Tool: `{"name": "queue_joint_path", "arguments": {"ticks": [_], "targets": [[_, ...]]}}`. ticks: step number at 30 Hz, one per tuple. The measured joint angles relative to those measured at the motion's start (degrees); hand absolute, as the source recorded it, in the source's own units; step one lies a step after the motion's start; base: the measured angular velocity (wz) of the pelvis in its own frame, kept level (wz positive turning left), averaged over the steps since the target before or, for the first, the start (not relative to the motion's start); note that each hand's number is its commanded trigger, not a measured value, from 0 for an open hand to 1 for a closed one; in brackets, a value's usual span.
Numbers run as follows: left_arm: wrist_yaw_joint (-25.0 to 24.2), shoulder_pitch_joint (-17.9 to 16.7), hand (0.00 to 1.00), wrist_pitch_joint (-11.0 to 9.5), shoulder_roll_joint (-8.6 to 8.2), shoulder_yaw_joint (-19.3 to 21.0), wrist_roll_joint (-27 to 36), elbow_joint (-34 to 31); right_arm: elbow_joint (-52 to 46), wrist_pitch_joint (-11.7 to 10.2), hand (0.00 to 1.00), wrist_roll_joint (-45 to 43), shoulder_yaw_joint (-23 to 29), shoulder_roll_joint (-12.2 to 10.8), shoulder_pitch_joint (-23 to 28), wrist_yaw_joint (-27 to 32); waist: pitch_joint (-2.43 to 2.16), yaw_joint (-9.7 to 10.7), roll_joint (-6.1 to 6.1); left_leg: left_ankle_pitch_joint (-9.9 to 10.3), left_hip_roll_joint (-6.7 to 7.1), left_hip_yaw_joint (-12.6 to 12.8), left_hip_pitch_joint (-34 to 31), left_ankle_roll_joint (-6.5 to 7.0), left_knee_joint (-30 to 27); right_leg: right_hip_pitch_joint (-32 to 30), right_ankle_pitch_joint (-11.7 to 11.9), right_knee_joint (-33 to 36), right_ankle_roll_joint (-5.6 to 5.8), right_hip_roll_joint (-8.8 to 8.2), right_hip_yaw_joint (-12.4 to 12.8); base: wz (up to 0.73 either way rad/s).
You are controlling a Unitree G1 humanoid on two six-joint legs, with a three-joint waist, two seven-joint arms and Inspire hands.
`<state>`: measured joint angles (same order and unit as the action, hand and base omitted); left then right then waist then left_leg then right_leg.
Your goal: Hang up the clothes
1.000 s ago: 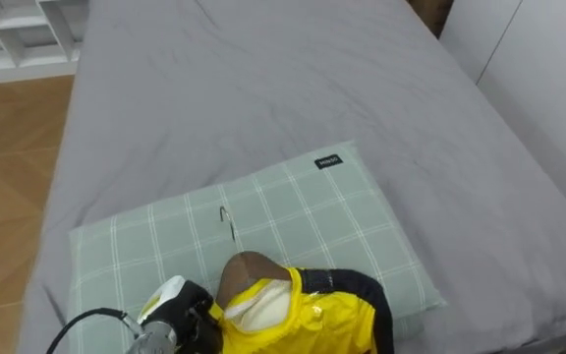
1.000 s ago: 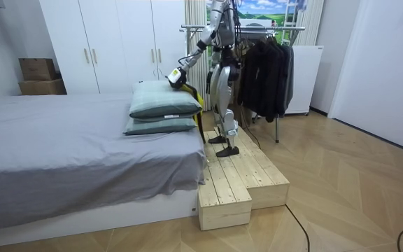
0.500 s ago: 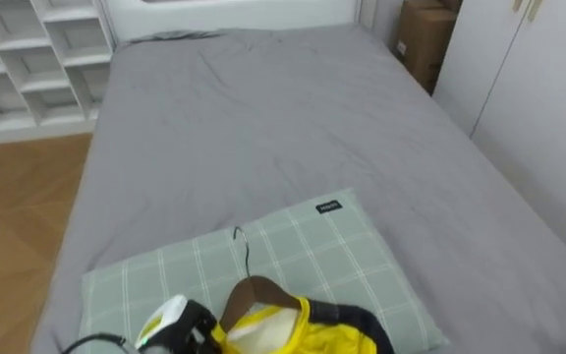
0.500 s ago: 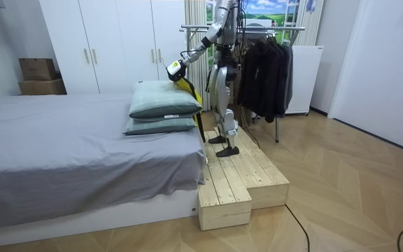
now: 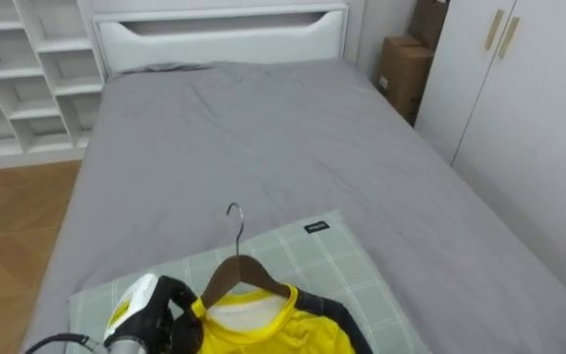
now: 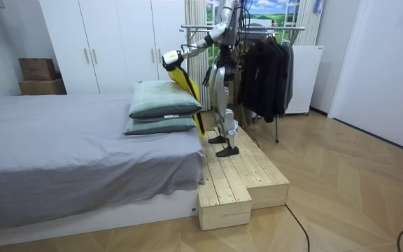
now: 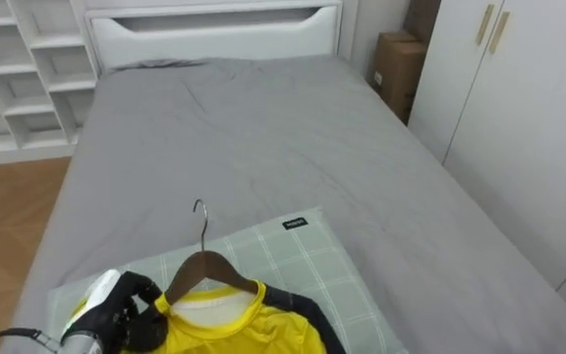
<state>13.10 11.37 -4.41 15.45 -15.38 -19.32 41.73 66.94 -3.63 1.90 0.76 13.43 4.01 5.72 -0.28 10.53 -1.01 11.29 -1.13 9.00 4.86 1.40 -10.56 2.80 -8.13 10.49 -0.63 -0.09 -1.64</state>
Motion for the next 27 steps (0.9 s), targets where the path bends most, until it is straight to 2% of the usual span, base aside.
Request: {"name": "queue_joint_path", "arguments": {"ticks": [4,9,12,14,18,20,27], "targets": [[0.00,-0.02,1.00,0.03,1.28,0.31,0.43,-3.36,-1.29,0.01,0.00,-3.97,3.07,0.59,-0.12,4.87,0.03,-0.09,-0.03,0.00,-0.02,-0.05,-0.05,-0.01,0.09,-0.05,-0.01,-0.05,0.00,0.06,-0.04,0.00],[0.03,-0.19,1.00,0.25,1.31,2.55,0.41,-6.56,-5.83,0.01,0.00,-6.57,5.61,0.90,-0.02,8.98,0.03,-0.06,-0.07,-0.04,-0.02,0.16,-0.07,-0.04,0.43,-0.70,0.01,0.12,-0.04,0.07,0.08,-0.03],[0.03,-1.43,1.00,0.28,1.36,4.54,0.32,-9.21,-8.61,0.02,0.00,-9.72,5.86,1.23,0.32,10.75,0.01,-0.32,-0.09,-0.04,-0.07,0.30,0.43,-0.04,0.86,-0.69,0.02,0.16,-0.05,0.18,0.49,-0.07],[0.02,-2.21,1.00,1.17,1.37,6.03,0.22,-11.60,-12.28,0.02,0.00,-11.32,7.42,1.26,1.50,11.34,0.02,-0.88,-0.13,-0.04,-0.07,0.44,0.61,-0.04,1.00,-0.68,0.01,0.17,-0.04,0.21,0.73,-0.06],[0.02,-2.63,1.00,1.64,1.81,7.25,-0.15,-15.09,-17.18,0.05,0.00,-14.74,8.90,1.37,2.21,12.61,0.13,-1.39,-0.70,-0.04,-0.04,0.43,0.82,-0.04,1.01,-0.33,0.01,0.11,-0.04,0.13,0.57,0.00],[0.02,-4.07,1.00,1.64,1.81,7.84,-0.41,-17.29,-20.57,-0.03,0.00,-18.59,9.50,1.37,2.60,13.77,0.15,-1.40,-0.92,-0.02,0.00,0.39,1.08,-0.04,0.89,0.12,-0.01,-0.12,0.00,0.10,0.57,0.00],[0.02,-5.19,1.00,2.55,1.80,8.33,-0.45,-19.46,-31.45,0.17,0.00,-24.61,9.50,1.39,2.37,17.62,0.14,-1.77,-1.05,-0.02,-0.02,0.39,1.23,-0.05,0.88,0.19,-0.01,-0.07,0.00,0.15,0.66,0.00]]}}
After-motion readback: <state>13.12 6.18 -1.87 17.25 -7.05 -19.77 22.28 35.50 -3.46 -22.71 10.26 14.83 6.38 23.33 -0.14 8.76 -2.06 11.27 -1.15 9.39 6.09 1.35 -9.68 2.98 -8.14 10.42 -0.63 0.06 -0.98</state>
